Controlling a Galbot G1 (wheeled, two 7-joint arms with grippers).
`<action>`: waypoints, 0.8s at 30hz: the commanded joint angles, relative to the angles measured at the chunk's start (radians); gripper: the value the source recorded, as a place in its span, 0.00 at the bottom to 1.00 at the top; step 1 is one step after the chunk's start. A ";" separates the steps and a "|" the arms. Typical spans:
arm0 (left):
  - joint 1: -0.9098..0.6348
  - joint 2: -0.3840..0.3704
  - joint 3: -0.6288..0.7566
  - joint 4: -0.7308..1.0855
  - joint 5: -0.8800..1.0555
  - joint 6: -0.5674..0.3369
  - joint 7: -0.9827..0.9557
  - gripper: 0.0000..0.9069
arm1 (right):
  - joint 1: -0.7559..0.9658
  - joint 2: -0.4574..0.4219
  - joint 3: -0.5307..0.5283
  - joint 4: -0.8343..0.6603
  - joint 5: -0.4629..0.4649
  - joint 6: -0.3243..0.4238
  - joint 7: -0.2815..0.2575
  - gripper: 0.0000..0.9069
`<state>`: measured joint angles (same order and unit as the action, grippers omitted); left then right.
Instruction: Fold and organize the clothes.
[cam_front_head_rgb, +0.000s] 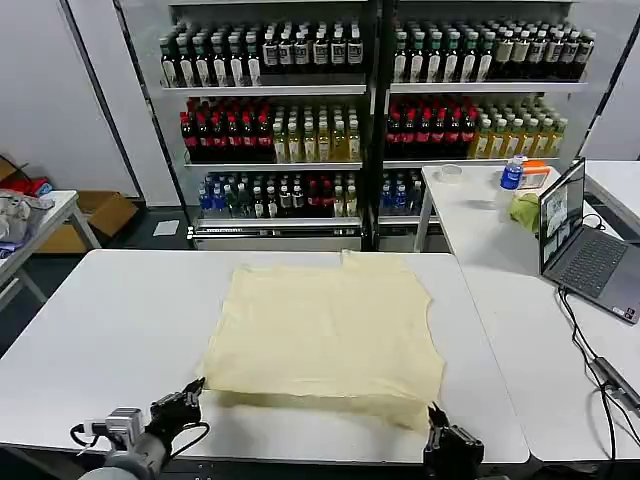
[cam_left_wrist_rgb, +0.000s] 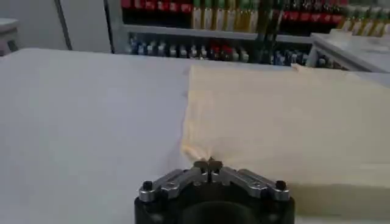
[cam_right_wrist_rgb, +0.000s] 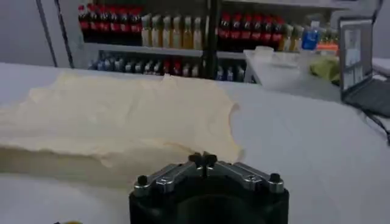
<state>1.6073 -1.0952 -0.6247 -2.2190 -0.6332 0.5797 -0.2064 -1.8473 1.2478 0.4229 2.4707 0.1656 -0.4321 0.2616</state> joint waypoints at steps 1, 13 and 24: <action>0.053 0.005 -0.074 -0.084 -0.024 -0.003 -0.005 0.01 | -0.030 -0.003 0.036 0.053 -0.004 0.013 0.002 0.00; -0.076 0.072 0.021 0.022 0.017 -0.008 0.034 0.01 | 0.229 -0.075 0.019 -0.118 0.062 0.042 -0.010 0.00; -0.207 0.105 0.140 0.163 0.112 -0.004 0.050 0.01 | 0.496 -0.172 -0.071 -0.280 0.083 0.008 -0.021 0.00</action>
<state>1.4664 -1.0099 -0.5397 -2.1251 -0.5712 0.5739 -0.1617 -1.4539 1.1012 0.3633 2.2445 0.2387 -0.4233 0.2396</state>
